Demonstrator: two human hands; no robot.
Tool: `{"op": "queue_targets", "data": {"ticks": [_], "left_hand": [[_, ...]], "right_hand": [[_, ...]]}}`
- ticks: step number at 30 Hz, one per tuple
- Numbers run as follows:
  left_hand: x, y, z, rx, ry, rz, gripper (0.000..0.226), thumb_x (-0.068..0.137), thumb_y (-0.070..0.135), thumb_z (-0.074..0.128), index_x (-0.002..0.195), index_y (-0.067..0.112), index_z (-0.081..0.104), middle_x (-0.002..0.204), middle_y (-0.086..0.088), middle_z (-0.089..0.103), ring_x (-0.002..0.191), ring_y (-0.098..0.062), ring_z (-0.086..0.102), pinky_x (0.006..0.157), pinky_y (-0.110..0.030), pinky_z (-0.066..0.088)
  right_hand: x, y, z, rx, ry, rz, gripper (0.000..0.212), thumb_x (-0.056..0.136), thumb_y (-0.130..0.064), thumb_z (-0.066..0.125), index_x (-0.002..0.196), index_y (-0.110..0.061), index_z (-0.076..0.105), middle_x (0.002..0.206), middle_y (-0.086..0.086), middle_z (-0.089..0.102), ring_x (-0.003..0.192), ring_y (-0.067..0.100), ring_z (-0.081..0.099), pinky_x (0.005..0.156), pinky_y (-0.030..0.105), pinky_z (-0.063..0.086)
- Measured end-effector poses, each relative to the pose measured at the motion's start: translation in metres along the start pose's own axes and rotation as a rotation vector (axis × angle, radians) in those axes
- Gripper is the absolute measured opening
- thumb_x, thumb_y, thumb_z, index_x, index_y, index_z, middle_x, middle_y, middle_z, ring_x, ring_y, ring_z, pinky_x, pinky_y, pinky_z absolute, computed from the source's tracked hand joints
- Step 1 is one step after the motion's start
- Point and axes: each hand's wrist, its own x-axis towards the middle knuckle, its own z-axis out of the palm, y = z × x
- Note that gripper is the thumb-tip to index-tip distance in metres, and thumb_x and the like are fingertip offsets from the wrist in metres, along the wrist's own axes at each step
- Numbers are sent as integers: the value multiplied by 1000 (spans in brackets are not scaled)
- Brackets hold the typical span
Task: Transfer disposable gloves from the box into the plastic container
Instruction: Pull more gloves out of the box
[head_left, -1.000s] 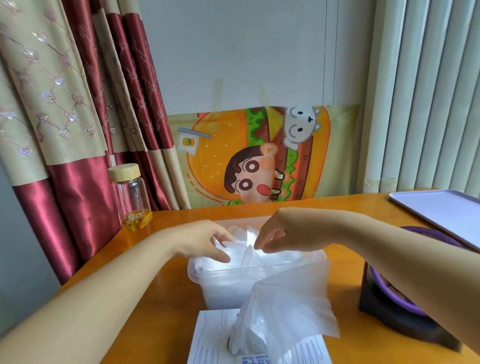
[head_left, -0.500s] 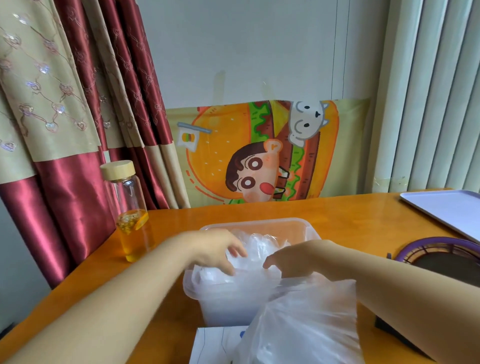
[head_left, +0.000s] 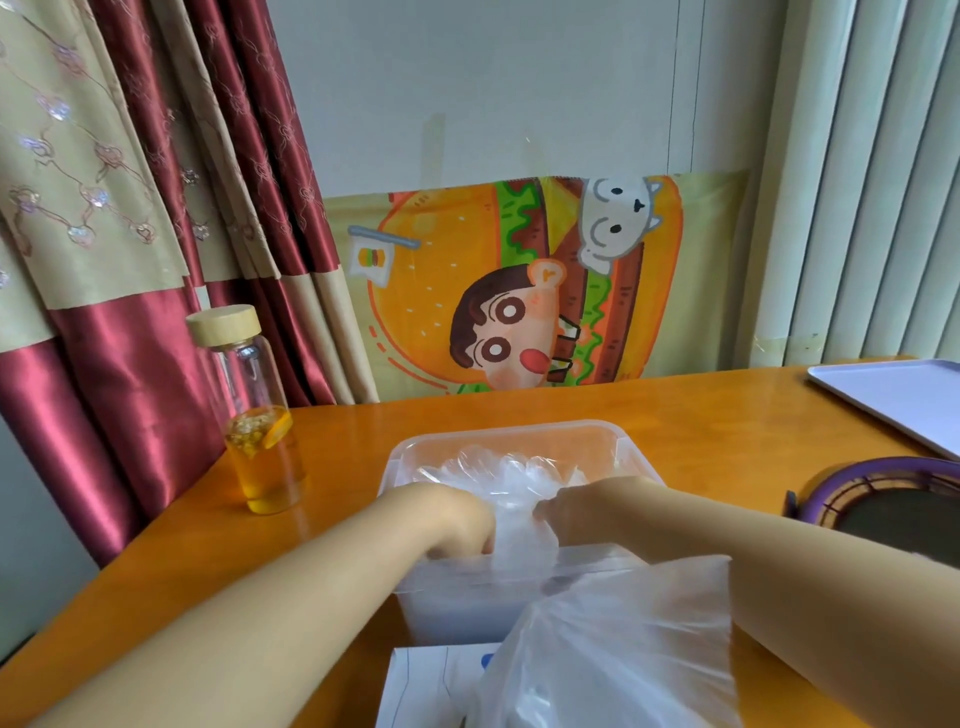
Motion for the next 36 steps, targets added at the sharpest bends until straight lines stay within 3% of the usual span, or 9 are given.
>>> {"op": "queue_targets", "data": {"ticks": [3, 8, 10, 12, 15, 20, 26, 32, 36], "left_hand": [[5, -5, 7, 3, -90, -56, 33, 98, 22, 47, 125, 8, 59, 114, -10, 61, 86, -23, 47, 71, -29, 38], [12, -7, 7, -8, -141, -54, 28, 98, 21, 43, 114, 5, 60, 101, -6, 52, 88, -25, 47, 75, -31, 39], [13, -13, 8, -21, -133, -67, 19, 97, 18, 41, 102, 8, 57, 98, -8, 52, 84, -27, 47, 72, -31, 37], [13, -19, 10, -43, -102, -88, 22, 96, 10, 40, 109, 10, 58, 103, -9, 54, 87, -31, 54, 72, -32, 39], [1, -23, 2, -111, 0, -87, 33, 97, 11, 45, 128, 13, 58, 124, -5, 60, 109, -28, 59, 84, -33, 47], [-29, -29, -11, -640, 152, -32, 32, 100, 18, 44, 126, 13, 62, 116, 4, 65, 106, -12, 62, 91, -23, 51], [-51, -46, 3, -1347, 385, -19, 31, 100, 11, 46, 128, 5, 56, 122, -8, 64, 111, -18, 62, 97, -30, 49], [-75, -55, 15, -1673, 661, -16, 27, 98, 6, 50, 123, 3, 59, 112, -12, 67, 101, -22, 65, 86, -33, 54], [-92, -50, 30, -1568, 896, -66, 24, 99, 11, 50, 115, 18, 65, 108, 1, 68, 97, -15, 64, 74, -24, 49]], "right_hand": [[-2, -2, -4, 31, -28, -2, 68, 89, -50, 56, 144, -15, 33, 141, 7, 44, 125, 30, 45, 90, 37, 38], [-8, -1, -10, 22, -34, -35, 68, 90, -46, 58, 142, -8, 38, 123, 6, 52, 107, 27, 51, 85, 33, 41], [-19, 3, -13, 12, 5, -79, 62, 93, -39, 56, 143, -9, 37, 132, 7, 50, 116, 27, 49, 94, 32, 41], [-35, 8, -21, 37, 98, -123, 56, 93, -36, 57, 142, -13, 41, 143, 4, 44, 129, 24, 43, 105, 30, 35], [-58, 12, -32, 116, 250, -189, 40, 90, -33, 61, 127, -17, 59, 130, -2, 58, 117, 18, 53, 94, 26, 40], [-71, 10, -30, 335, 174, -189, 30, 95, -32, 53, 116, -16, 67, 103, -3, 70, 81, 10, 62, 75, 19, 48], [-71, -3, -28, 396, 5, -33, 53, 102, -44, 25, 114, -13, 66, 106, 2, 58, 85, 16, 54, 84, 26, 43], [-92, 6, -36, 367, 322, -107, 46, 100, -45, 35, 104, -19, 74, 109, 5, 68, 98, 25, 62, 90, 36, 47], [-127, 17, -36, 392, 601, -294, 22, 96, -24, 52, 109, -24, 70, 105, -9, 71, 89, 5, 66, 80, 20, 53]]}}
